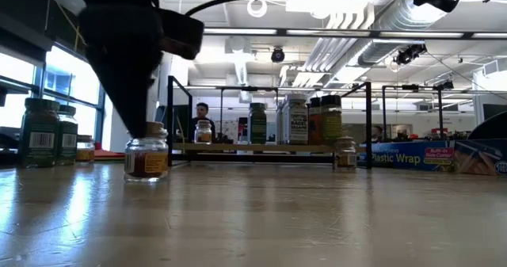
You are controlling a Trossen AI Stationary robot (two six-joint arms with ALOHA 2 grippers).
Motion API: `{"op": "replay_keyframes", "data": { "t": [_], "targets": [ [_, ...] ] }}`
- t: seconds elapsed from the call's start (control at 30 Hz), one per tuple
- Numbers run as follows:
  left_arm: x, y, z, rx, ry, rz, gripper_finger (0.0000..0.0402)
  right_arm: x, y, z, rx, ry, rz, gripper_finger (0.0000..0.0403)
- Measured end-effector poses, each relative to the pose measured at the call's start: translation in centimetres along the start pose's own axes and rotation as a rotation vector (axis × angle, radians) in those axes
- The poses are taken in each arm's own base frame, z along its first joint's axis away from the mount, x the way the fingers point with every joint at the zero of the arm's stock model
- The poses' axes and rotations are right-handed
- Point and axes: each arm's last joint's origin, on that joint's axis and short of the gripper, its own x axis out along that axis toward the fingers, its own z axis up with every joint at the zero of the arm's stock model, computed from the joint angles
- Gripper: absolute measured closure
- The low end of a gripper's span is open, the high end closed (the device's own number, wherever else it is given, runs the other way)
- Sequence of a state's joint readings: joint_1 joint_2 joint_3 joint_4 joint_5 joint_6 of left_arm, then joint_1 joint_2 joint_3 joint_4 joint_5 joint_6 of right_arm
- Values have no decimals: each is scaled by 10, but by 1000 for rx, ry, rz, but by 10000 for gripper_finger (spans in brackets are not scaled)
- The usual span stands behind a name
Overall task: Shelf spices
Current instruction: Put the bottom center brown bottle on the shelf aligned with the other brown seasoning bottle
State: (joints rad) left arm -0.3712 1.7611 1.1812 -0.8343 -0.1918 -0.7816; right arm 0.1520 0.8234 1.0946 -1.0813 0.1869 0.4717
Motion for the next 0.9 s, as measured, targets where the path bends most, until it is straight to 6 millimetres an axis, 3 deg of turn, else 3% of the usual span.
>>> {"op": "replay_keyframes", "data": {
  "t": [0.4, 0.9],
  "targets": [
    [11, 6, 10, 103, -83, -34, 109, 0, 0, 0, 116, 0, 4, 402],
    [18, 2, 9, 129, -35, -84, 221, 0, 1, 1, 143, -7, 7, 402]
  ]
}}
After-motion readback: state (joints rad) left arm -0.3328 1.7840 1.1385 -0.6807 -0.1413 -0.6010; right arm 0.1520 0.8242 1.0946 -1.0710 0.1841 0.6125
